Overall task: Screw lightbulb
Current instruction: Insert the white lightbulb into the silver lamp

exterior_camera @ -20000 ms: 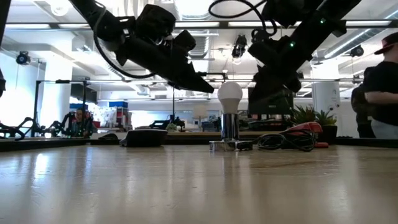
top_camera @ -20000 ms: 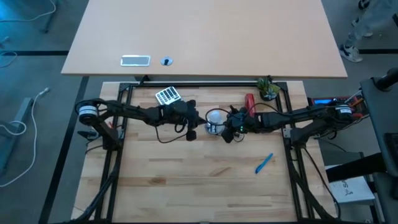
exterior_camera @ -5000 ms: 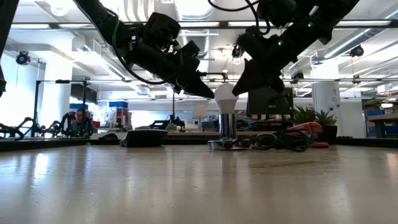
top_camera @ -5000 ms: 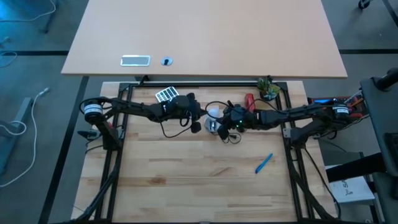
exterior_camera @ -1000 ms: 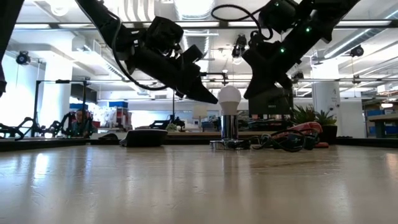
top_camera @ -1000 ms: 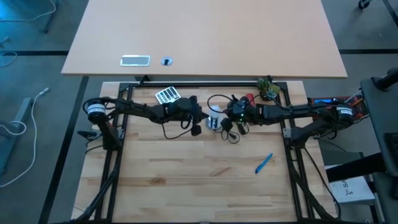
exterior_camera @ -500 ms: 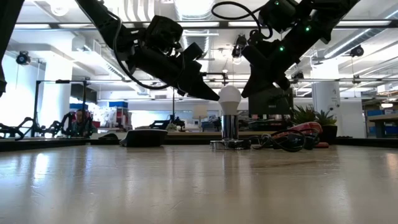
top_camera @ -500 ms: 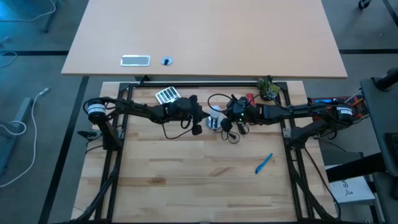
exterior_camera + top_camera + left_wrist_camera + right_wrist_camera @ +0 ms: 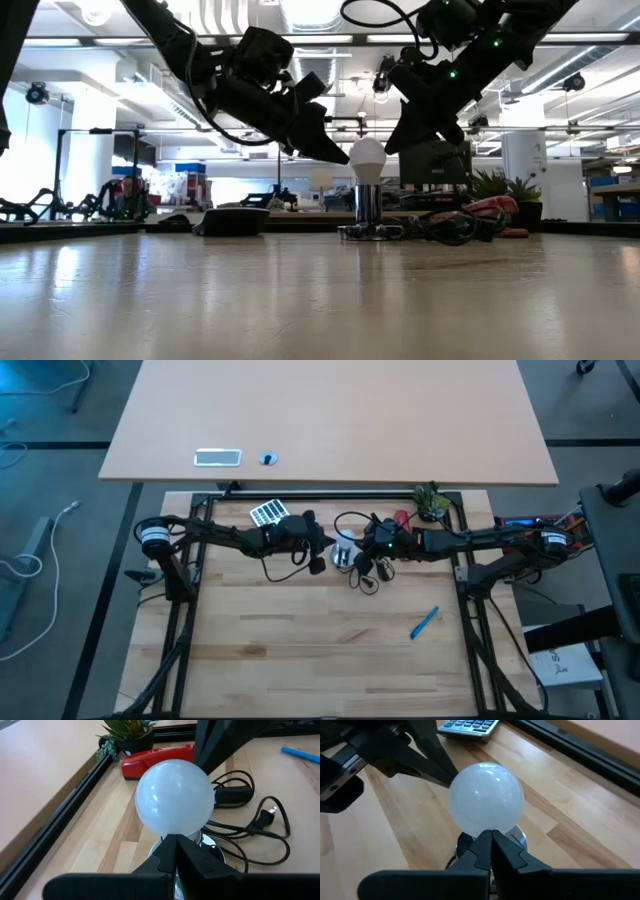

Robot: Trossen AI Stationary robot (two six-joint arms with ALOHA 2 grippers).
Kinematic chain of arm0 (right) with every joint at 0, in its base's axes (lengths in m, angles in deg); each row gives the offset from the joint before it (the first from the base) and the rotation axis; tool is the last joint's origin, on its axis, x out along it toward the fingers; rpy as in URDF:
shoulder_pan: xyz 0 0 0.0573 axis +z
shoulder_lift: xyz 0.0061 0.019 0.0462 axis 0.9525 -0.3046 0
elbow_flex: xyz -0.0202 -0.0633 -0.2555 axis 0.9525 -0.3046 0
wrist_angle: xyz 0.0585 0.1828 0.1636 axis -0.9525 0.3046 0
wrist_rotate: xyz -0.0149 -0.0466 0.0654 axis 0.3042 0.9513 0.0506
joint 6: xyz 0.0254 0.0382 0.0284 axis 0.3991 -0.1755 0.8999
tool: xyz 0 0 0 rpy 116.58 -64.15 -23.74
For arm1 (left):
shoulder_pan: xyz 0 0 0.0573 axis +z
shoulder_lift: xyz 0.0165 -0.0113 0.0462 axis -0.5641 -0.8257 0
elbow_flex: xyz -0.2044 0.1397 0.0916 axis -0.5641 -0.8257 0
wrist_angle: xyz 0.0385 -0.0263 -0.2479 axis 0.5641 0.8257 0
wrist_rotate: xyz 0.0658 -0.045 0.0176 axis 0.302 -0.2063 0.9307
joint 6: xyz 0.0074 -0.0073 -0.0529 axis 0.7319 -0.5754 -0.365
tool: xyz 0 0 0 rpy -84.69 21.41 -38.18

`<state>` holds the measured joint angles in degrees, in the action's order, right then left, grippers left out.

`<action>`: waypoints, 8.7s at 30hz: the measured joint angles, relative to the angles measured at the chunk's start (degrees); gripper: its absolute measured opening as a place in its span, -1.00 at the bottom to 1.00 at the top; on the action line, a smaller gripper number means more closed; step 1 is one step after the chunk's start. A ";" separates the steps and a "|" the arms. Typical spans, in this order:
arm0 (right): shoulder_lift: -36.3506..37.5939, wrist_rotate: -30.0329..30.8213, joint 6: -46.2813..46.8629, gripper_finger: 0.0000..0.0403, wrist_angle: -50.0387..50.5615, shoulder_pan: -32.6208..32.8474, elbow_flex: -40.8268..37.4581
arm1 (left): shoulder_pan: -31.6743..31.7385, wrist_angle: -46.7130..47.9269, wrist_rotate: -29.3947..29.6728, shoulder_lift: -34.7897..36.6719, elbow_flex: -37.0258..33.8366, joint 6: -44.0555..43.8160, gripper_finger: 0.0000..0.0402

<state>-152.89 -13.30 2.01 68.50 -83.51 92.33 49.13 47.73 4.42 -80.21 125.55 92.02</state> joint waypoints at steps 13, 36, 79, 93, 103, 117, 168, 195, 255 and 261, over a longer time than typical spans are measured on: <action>0.81 0.63 0.89 -1.00 2.11 0.55 0.00 | 0.01 6.12 -0.06 1.15 -0.02 -0.58 -1.00; 3.19 -2.38 -15.28 -0.91 -8.11 -1.52 -3.86 | -0.23 2.22 -3.09 -7.66 -0.02 -0.10 -1.00; -12.96 0.72 -19.29 0.51 -30.80 -2.43 -4.10 | -0.04 -0.54 -3.48 -12.28 -0.09 -2.21 -1.00; -13.38 4.36 -14.58 0.16 -30.73 -2.51 -4.12 | -0.09 -1.66 -4.93 -12.28 -0.20 -4.22 -1.00; -13.33 10.79 -6.69 0.16 -36.83 -1.81 -8.29 | -0.22 -3.53 -5.47 -12.39 -0.26 -4.86 -1.00; -13.25 7.90 -11.06 0.16 -36.03 -1.75 -8.74 | 1.07 -6.17 -5.71 -5.06 -2.11 -6.07 -0.90; -13.33 11.01 8.82 0.15 -35.90 -0.84 -7.52 | -0.13 -15.74 5.71 -20.54 8.05 -7.18 -0.21; 4.78 1.50 -17.65 0.86 2.05 0.72 -1.25 | -0.49 0.23 -0.35 -15.15 8.35 16.15 -0.21; -17.55 -3.88 -26.39 0.54 30.37 1.84 26.71 | -0.76 4.37 -0.53 -12.59 8.20 17.42 -0.21; -17.54 -3.51 -26.45 0.41 30.12 1.83 26.71 | -0.76 4.35 -0.55 -12.57 8.20 17.18 -0.21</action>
<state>-170.43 -16.81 -24.45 98.62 -81.69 119.04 48.36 52.08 3.88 -92.78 133.74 109.20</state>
